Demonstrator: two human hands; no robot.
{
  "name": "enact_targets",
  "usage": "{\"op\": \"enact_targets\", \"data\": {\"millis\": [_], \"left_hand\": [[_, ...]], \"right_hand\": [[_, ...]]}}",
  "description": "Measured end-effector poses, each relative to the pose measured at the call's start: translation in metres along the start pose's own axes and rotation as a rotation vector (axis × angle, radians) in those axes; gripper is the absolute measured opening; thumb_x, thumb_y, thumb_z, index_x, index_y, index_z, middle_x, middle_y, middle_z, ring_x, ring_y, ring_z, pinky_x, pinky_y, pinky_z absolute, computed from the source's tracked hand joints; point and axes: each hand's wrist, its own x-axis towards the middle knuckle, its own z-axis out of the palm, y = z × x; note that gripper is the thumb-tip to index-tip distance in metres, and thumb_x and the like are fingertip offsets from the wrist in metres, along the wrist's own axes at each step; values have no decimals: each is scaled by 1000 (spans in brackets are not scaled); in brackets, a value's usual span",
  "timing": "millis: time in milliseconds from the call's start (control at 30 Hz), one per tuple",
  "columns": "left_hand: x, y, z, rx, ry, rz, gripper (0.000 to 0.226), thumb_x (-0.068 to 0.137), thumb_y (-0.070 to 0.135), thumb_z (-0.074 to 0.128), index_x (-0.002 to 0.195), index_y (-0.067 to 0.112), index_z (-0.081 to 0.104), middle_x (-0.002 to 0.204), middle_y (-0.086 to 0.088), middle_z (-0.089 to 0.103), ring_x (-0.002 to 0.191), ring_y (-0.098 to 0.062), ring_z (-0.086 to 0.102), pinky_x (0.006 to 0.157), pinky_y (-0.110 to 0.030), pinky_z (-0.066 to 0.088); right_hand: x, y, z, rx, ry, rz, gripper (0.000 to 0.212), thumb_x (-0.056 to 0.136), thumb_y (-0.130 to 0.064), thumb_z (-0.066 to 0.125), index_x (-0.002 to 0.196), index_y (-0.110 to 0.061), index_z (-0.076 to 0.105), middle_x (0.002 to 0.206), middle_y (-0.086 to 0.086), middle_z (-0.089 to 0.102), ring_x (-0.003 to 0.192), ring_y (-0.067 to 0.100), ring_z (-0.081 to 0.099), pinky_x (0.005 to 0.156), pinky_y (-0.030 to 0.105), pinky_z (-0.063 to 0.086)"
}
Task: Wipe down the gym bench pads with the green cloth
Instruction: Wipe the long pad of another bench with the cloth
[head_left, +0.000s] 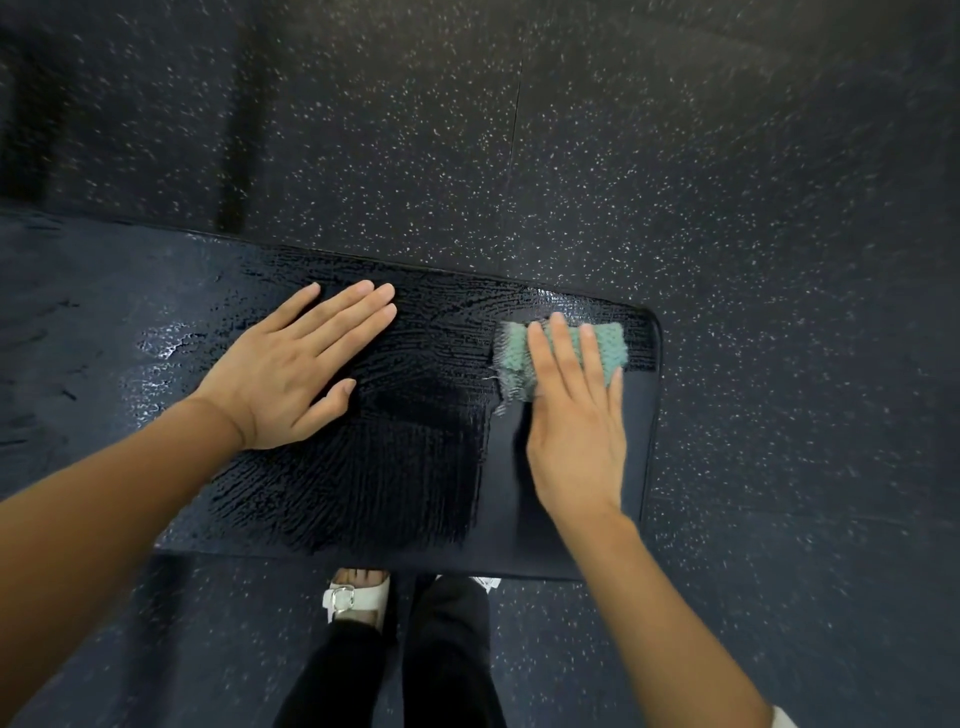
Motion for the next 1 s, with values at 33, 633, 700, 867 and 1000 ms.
{"op": "enact_targets", "data": {"millis": [33, 633, 700, 867, 1000], "left_hand": [[0, 0, 0, -1, 1, 1, 68, 97, 35, 27, 158, 9, 14, 167, -7, 11, 153, -23, 13, 122, -50, 16], [-1, -1, 2, -11, 23, 13, 68, 97, 36, 26, 159, 10, 13, 167, -5, 9, 154, -21, 10, 123, -48, 13], [-1, -1, 2, -12, 24, 12, 68, 97, 36, 26, 159, 11, 13, 167, -4, 8, 154, -20, 9, 123, -47, 12], [-1, -2, 3, -5, 24, 14, 68, 97, 35, 26, 159, 10, 13, 167, -5, 9, 154, -21, 8, 123, -48, 13], [-1, -2, 3, -5, 32, 13, 68, 97, 36, 26, 158, 10, 14, 167, -6, 10, 154, -21, 9, 123, -47, 13]], "right_hand": [[-3, 10, -3, -4, 4, 22, 73, 93, 2, 45, 155, -27, 19, 163, -9, 11, 151, 17, 3, 121, 48, 6], [-27, -85, 36, 30, 105, 140, 63, 91, -20, 26, 154, -25, 25, 162, -3, 21, 150, 26, 12, 117, 53, 8], [-30, -84, 34, 12, 64, 74, 64, 90, -20, 26, 154, -25, 26, 162, -4, 22, 150, 24, 14, 117, 51, 9], [-35, -51, 20, 17, 21, 53, 66, 90, -11, 27, 154, -27, 24, 162, -7, 17, 151, 18, 10, 119, 46, 9], [-46, -4, 8, -9, 7, 158, 72, 93, -2, 40, 156, -29, 16, 163, -10, 8, 151, 16, 1, 121, 47, 7]]}}
